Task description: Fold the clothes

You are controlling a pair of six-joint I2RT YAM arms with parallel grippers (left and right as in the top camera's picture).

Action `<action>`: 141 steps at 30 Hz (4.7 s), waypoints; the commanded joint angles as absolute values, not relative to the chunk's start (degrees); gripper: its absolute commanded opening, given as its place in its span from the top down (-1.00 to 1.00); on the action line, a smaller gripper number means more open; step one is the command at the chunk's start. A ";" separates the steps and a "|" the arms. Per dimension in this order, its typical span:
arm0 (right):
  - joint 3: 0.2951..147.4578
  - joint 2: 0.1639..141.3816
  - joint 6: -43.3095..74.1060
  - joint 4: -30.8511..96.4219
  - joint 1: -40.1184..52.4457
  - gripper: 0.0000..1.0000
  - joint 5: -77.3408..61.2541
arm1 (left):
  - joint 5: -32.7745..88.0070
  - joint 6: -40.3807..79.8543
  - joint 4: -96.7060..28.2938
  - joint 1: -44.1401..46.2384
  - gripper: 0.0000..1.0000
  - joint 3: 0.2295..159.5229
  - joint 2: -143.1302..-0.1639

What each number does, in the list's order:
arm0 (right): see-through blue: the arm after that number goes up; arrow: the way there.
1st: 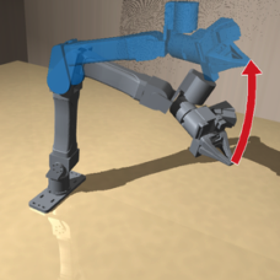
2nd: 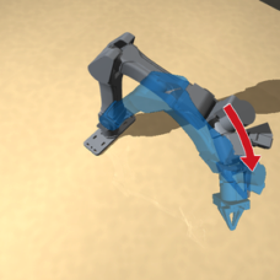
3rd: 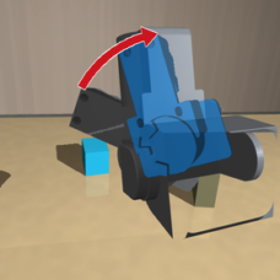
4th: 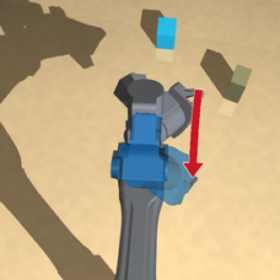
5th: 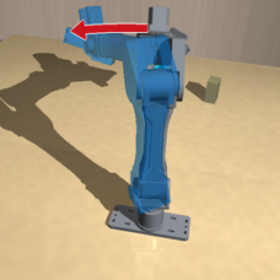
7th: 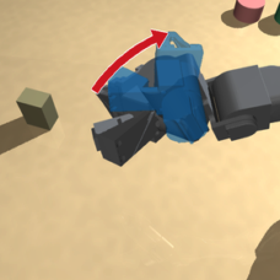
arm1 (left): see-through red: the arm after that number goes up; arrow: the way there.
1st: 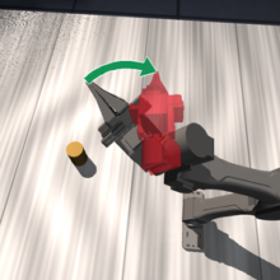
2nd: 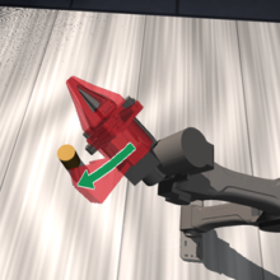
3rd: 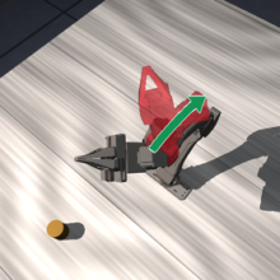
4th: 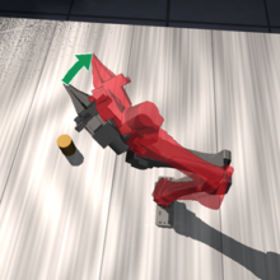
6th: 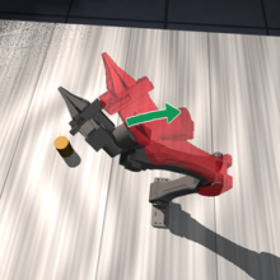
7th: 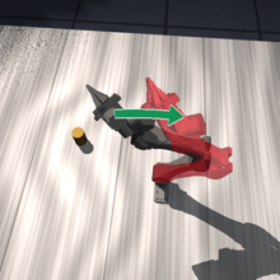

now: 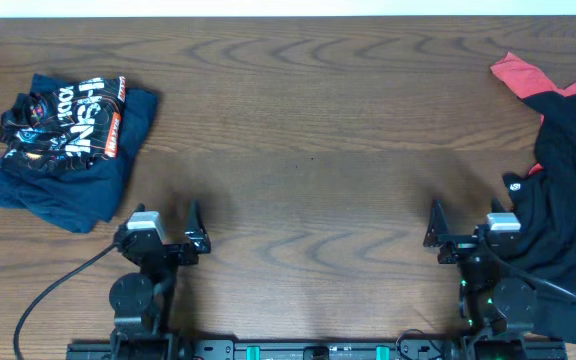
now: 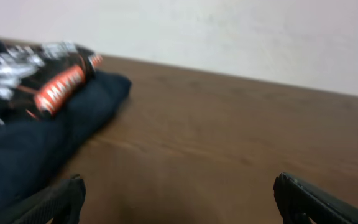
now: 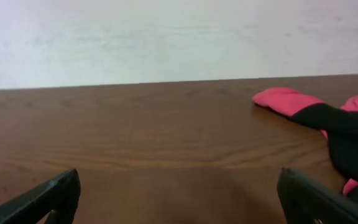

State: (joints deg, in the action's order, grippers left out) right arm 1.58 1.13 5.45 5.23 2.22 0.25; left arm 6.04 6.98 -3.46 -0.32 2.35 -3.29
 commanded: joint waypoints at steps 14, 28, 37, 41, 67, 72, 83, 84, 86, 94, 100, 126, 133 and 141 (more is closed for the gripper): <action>34.92 38.61 10.26 30.06 0.43 -0.99 8.14 | 10.22 8.88 -26.11 -0.58 -0.96 34.76 -37.82; 42.04 67.02 25.26 42.48 -8.23 -0.98 20.99 | 20.58 8.93 -30.79 -0.58 -0.96 39.83 -47.70; 42.04 79.24 25.23 40.21 -18.48 -0.47 18.81 | 20.56 8.91 -30.79 -0.58 -0.96 39.83 -47.75; 42.04 82.61 25.23 39.51 -18.74 -0.11 18.85 | 20.56 8.91 -30.79 -0.58 -0.96 39.83 -47.75; 51.46 78.85 14.98 40.14 -18.79 0.98 12.95 | 20.53 8.91 -29.67 -0.58 -0.96 39.83 -47.86; 61.08 74.06 2.09 40.05 -18.79 0.98 -4.43 | 20.53 8.91 -29.28 -0.58 -0.96 39.83 -47.86; 63.40 72.95 -18.65 38.72 -16.97 0.98 -42.89 | 20.53 8.91 -29.28 -0.58 -0.97 39.83 -47.86; 63.40 72.95 -20.23 38.37 -16.71 0.98 -47.68 | 20.53 8.91 -29.30 -0.58 -0.97 39.83 -47.86; 63.44 72.95 -23.46 37.17 -16.43 0.98 -57.98 | 20.53 8.91 -29.30 -0.58 -0.97 39.83 -47.86; 63.44 72.82 -7.55 23.07 -16.49 0.98 -50.04 | 20.53 8.91 -29.30 -0.58 -0.97 39.83 -47.86; 63.44 72.44 -11.66 17.34 -14.55 0.98 -73.80 | 20.56 8.91 -29.28 -0.58 -0.97 39.83 -47.86; 63.42 89.56 -8.25 2.07 23.92 0.98 -37.65 | 20.53 8.91 -29.28 -0.58 -0.96 39.83 -47.86; 63.42 95.64 3.20 -8.69 23.92 -0.03 -18.90 | 20.53 8.91 -29.30 -0.58 -0.97 39.83 -48.62; 63.44 89.27 9.43 4.51 12.99 -0.99 -14.68 | 20.60 8.93 -27.88 -0.01 -0.97 39.83 -53.30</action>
